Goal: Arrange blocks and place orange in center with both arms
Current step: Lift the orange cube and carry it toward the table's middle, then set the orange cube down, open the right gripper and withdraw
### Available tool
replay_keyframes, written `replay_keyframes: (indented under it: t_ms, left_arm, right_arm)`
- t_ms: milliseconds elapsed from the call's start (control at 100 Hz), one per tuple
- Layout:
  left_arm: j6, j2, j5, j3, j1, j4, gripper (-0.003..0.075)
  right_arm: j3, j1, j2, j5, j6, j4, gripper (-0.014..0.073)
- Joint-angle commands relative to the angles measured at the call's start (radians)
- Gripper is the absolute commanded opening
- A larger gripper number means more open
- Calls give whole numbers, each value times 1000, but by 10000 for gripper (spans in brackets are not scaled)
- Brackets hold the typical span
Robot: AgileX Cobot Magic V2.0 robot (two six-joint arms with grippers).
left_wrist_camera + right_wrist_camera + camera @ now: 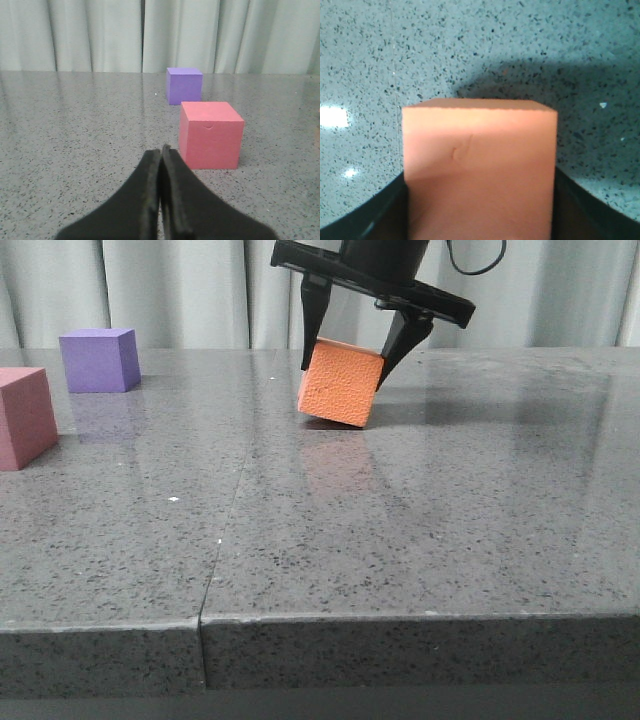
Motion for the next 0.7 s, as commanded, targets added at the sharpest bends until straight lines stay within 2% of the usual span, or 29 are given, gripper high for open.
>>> replay_keyframes:
  t_ms: [0,140,690]
  left_arm:
    - [0,-31,-82,42,-4,-1,-20]
    - [0,-31,-82,42,-4,-1,-20]
    - [0,-31,-82,42,-4,-1,-20]
  right_arm:
    - [-31,-2,-59,-23,-3,13,528]
    - [-31,-2,-59,-23,-3,15,648]
    - [-33,-1,-120,27,-24,40,645]
